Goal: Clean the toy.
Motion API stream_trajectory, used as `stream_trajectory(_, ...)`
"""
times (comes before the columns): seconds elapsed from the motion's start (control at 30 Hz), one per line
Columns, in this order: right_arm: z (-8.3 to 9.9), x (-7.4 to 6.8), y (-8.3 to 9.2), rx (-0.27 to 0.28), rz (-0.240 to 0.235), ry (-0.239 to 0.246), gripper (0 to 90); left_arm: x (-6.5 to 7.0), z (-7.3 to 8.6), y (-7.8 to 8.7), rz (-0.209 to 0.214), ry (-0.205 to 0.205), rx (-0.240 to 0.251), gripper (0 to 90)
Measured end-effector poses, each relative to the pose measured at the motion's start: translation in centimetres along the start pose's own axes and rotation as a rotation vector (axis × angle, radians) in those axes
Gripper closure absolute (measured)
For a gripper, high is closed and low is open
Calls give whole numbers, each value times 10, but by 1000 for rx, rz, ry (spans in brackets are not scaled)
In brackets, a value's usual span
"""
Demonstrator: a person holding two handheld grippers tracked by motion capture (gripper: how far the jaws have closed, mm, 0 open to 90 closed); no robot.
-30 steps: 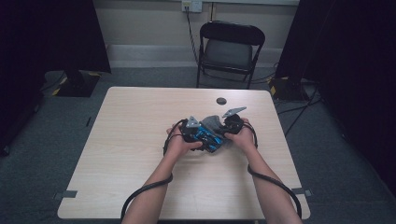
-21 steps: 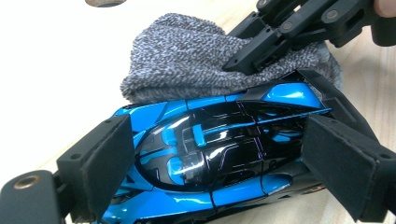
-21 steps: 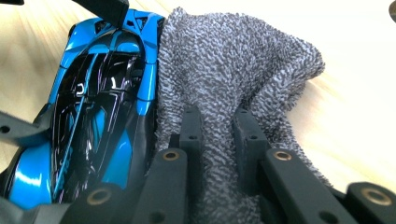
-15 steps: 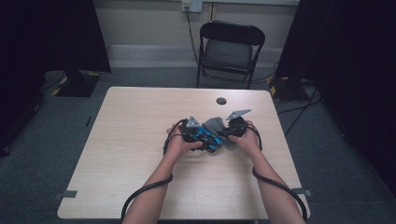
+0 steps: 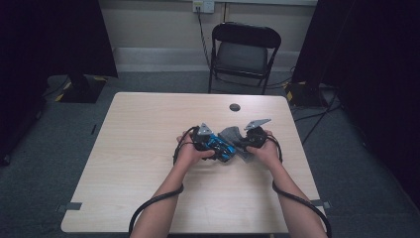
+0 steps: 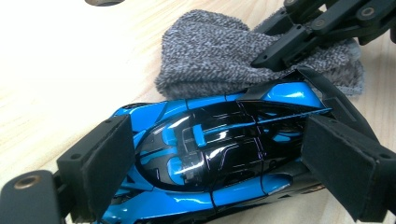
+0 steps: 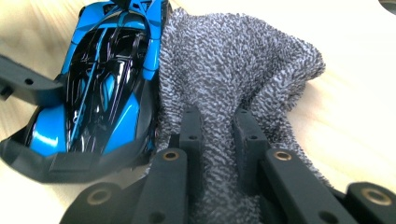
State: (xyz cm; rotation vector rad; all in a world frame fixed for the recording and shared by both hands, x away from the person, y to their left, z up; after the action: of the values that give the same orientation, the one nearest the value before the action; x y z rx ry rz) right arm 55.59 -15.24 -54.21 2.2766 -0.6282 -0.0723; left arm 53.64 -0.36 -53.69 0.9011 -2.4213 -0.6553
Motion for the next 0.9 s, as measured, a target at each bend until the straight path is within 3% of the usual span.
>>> stream_trajectory(0.9,20,-11,23,10,3,-6,766,0,0,0,-5,-6,-9,97)
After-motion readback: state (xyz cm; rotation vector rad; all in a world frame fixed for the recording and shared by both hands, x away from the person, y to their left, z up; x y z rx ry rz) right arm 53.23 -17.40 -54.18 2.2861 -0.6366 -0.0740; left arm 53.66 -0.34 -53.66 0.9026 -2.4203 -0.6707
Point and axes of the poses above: each handheld gripper's, and its own axes: y roughly backward along the jaws, z roughly out of its underside, x roughly to its right, the point moved 8 cm from there along -y, roughly forward along the jaws, and after that the axes turned 15 degrees about y, right-handed, at the moved point
